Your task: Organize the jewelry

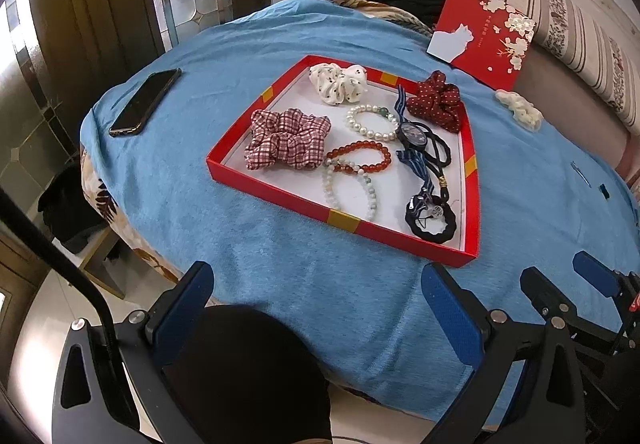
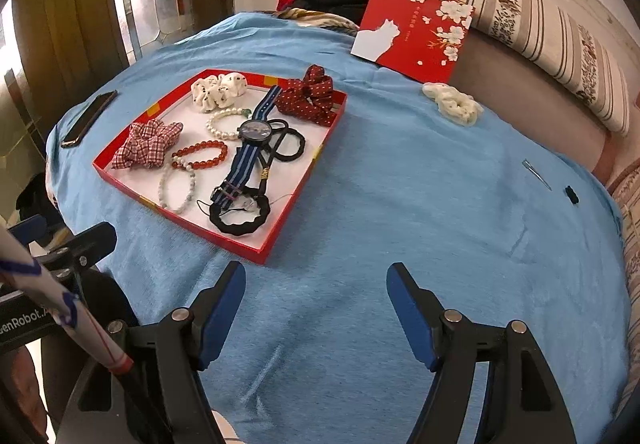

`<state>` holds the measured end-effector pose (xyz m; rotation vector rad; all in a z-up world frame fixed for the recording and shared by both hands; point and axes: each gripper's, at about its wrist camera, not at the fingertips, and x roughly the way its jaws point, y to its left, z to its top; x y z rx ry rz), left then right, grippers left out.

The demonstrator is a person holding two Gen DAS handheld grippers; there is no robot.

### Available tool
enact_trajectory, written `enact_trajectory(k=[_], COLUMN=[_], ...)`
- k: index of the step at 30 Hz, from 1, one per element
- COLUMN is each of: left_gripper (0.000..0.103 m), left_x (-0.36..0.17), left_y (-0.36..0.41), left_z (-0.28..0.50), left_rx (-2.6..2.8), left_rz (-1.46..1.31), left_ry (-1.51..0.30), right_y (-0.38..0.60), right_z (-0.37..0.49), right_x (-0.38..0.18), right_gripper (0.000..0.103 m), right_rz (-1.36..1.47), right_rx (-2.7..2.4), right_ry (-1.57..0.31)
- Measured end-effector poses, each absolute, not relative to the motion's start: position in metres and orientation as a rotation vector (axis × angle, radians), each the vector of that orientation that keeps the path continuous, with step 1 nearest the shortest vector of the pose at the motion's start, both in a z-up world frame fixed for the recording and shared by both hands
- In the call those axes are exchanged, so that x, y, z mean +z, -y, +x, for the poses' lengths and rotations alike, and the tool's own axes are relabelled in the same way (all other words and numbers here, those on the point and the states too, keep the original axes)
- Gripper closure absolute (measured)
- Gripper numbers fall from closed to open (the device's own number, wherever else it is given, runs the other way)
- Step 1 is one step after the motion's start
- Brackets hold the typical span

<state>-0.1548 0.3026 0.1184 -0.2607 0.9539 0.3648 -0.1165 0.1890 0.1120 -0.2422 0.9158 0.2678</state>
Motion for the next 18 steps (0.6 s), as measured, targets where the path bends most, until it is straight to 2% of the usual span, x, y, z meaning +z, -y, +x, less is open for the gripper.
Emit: enact_trajectory(k=[18], left_gripper=[0.0], left_x=[0.11], left_y=[-0.326], left_z=[-0.159], left_rx=[0.363], left_rz=[-0.336], left_ry=[-0.957], right_y=[-0.213], right_z=[-0.118], right_x=[0.109], right_gripper=[0.025], right_rz=[-0.309], right_rx=[0.285], right_ry=[-0.92])
